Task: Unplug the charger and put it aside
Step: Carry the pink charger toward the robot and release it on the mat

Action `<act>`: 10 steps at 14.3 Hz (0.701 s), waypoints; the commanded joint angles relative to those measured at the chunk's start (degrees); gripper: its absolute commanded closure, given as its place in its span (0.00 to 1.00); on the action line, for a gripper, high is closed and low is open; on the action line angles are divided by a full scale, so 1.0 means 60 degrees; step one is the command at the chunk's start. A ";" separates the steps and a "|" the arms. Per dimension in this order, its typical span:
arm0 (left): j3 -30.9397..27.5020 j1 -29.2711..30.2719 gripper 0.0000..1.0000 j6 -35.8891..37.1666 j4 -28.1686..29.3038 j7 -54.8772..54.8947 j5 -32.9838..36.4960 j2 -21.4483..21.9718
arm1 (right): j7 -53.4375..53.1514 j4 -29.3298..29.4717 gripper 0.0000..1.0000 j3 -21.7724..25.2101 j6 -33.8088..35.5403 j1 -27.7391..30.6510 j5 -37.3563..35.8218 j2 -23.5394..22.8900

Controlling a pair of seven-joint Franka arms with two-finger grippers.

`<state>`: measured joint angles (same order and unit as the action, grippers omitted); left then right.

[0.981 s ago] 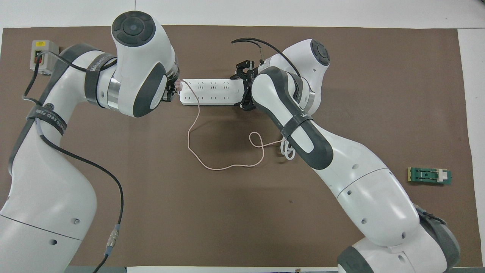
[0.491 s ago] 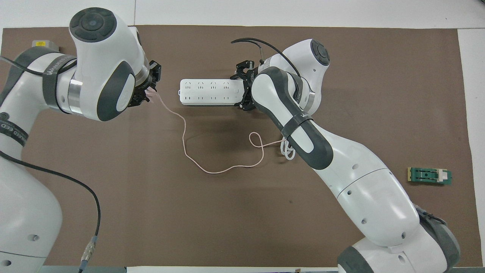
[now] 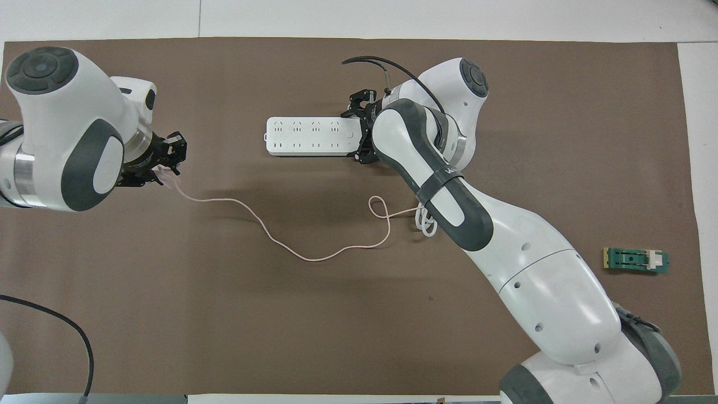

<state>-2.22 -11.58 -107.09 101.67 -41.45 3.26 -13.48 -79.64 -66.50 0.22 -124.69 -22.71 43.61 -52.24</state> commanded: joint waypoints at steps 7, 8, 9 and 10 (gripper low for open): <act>0.0077 0.1752 0.42 -0.0814 0.2009 0.3640 -0.1905 0.1045 | 0.0119 -0.0122 0.00 -0.0066 -0.0722 -0.0053 -0.0017 -0.0156; 0.0019 0.1855 0.00 -0.0727 0.2024 0.3931 -0.1906 0.1103 | 0.0076 -0.0122 0.00 -0.0066 -0.0722 -0.0053 -0.0017 -0.0126; -0.0010 0.2001 0.00 -0.0596 0.2024 0.4427 -0.1906 0.1234 | 0.0075 -0.0122 0.00 -0.0066 -0.0693 -0.0053 -0.0003 -0.0068; 0.0004 0.2394 0.00 -0.0261 0.2009 0.4969 -0.1906 0.1351 | 0.0075 -0.0137 0.00 -0.0066 -0.0649 -0.0053 -0.0003 0.0005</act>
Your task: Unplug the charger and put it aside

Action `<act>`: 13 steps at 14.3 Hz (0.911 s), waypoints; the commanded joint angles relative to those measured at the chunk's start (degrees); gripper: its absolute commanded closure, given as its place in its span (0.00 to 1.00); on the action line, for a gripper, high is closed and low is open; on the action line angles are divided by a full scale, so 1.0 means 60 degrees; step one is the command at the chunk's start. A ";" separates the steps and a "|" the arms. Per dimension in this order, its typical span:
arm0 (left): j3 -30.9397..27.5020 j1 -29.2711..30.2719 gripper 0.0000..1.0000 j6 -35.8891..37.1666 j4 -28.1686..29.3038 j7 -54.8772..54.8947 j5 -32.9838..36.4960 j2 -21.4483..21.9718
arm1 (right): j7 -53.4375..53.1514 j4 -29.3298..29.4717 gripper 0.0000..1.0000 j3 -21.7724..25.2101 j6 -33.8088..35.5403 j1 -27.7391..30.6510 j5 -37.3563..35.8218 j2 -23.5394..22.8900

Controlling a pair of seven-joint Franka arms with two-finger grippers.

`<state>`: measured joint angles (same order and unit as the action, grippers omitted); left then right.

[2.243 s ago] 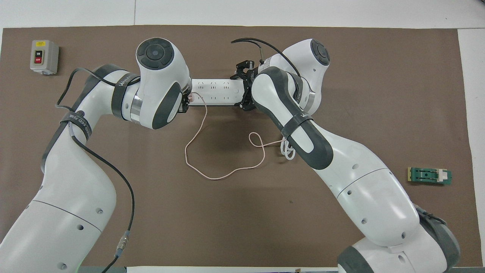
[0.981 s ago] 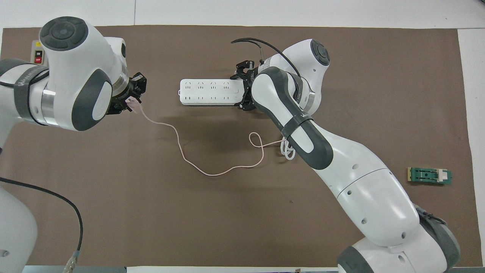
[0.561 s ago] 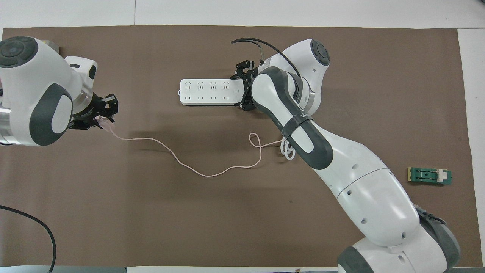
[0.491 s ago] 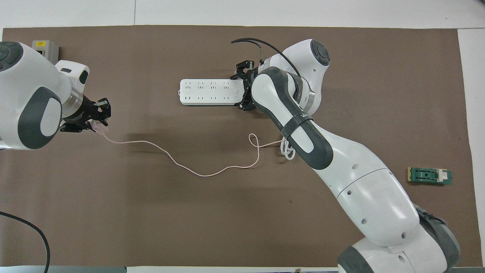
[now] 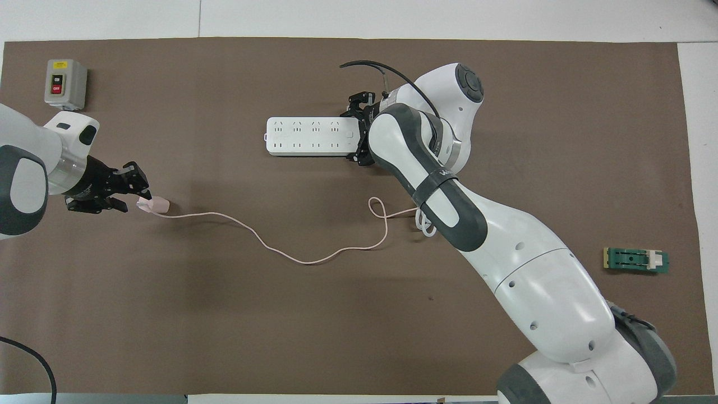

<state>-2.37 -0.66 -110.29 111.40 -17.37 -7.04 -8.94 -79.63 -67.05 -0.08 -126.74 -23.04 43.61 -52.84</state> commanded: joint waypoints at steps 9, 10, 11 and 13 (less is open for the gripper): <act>0.0014 0.0989 0.00 0.1213 -0.1163 0.1724 -0.0115 0.0830 | 0.0015 -0.1288 0.00 -0.0016 -0.0234 0.0032 -0.0031 0.1392; 0.0029 0.0989 0.00 0.1271 -0.1483 0.1694 -0.0057 0.0831 | 0.0015 -0.1450 0.00 -0.0016 -0.0205 0.0061 -0.0031 0.1597; 0.0029 0.0989 0.00 0.1547 -0.1820 0.1679 0.0030 0.0802 | 0.0001 -0.1597 0.00 -0.0016 -0.0147 0.0076 -0.0046 0.1773; 0.0029 0.1018 0.00 0.2134 -0.2435 0.1679 0.0236 0.0772 | 0.0001 -0.1890 0.00 0.0013 0.0043 0.0120 -0.0090 0.2154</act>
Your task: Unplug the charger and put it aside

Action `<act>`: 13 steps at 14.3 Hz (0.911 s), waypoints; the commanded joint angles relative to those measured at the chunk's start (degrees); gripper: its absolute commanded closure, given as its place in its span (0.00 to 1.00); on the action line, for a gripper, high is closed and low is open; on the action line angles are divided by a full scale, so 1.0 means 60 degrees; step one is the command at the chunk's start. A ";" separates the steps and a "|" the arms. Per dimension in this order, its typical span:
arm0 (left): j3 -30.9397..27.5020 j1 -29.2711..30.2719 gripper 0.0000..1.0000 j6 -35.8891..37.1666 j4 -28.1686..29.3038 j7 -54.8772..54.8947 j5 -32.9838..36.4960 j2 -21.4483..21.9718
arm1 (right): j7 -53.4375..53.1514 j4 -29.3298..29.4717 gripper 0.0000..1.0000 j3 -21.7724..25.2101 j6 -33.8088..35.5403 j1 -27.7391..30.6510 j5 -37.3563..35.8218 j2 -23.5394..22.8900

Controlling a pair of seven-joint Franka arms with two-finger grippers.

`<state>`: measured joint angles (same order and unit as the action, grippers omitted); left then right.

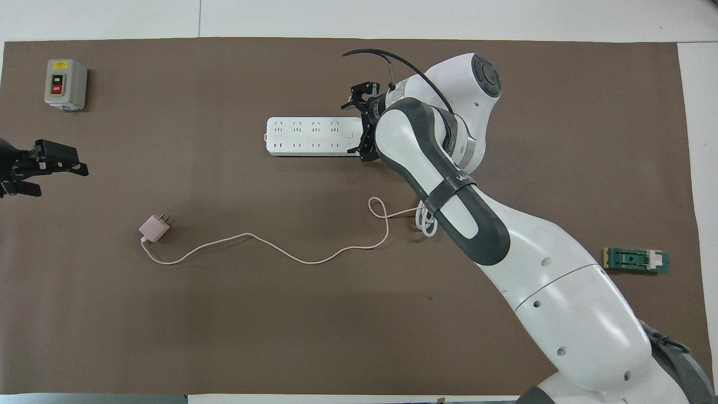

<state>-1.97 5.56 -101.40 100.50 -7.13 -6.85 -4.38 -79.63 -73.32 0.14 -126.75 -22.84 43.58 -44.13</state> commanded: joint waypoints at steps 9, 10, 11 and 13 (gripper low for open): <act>-0.0227 -0.0879 0.00 -0.0189 -0.0464 0.0101 0.0686 0.0714 | 0.1591 -0.1242 0.00 0.0153 0.3147 0.1271 -0.1870 0.2431; -0.0519 -0.1289 0.00 -0.0630 -0.0214 0.0220 0.0847 0.0816 | 0.2047 -0.1256 0.00 0.0153 0.3441 0.1446 -0.2104 0.2636; -0.0681 -0.1540 0.00 -0.0678 0.0035 0.0235 0.0979 0.1006 | 0.2588 -0.1329 0.00 0.0153 0.3763 0.1666 -0.2353 0.2870; -0.0683 -0.1630 0.00 -0.0300 0.0227 0.0264 0.1068 0.1256 | 0.3876 -0.1519 0.00 0.0153 0.4408 0.2090 -0.2706 0.3310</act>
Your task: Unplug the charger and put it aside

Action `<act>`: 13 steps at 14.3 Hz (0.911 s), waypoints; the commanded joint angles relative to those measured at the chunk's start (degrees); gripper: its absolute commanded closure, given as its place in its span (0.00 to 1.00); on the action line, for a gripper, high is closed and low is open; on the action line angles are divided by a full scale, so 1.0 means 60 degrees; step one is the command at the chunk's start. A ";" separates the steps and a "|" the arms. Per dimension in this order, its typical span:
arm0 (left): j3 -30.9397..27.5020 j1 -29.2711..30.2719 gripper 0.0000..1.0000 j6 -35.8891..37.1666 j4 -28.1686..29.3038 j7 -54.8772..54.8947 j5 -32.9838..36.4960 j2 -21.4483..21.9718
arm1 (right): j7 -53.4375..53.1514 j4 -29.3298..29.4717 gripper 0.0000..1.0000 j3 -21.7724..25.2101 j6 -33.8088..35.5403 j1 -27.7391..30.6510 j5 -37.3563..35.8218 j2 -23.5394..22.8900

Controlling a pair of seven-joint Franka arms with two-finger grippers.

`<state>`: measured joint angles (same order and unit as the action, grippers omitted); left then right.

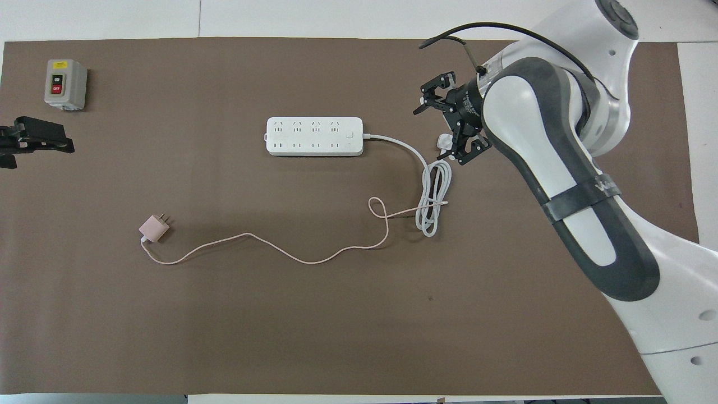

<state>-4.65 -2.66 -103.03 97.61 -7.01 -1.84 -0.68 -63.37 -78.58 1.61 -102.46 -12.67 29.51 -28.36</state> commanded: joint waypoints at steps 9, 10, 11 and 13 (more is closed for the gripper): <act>-0.0178 -0.0758 0.00 0.0956 0.0753 0.1019 0.0247 0.0729 | 0.7551 -0.0761 0.00 -0.0093 0.2104 0.1480 -0.3203 0.1956; -0.0178 -0.0802 0.00 0.0956 0.0767 0.1225 0.0233 0.0744 | 0.8197 -0.0746 0.00 -0.0093 0.2134 0.1612 -0.3422 0.2059; -0.0178 -0.0831 0.00 0.0956 0.0767 0.1227 0.0233 0.0744 | 0.8885 -0.0761 0.00 -0.0093 0.2135 0.1715 -0.3686 0.2220; -0.0178 -0.0919 0.00 0.1130 0.0797 0.1227 0.0233 0.0773 | 1.0451 -0.0833 0.00 -0.0093 0.2207 0.2022 -0.4155 0.2615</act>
<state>-4.90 -6.78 -97.66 101.40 -0.70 -1.37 2.93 -8.69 -81.08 1.82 -89.60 -2.55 7.06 -16.31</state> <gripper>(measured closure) 0.000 0.000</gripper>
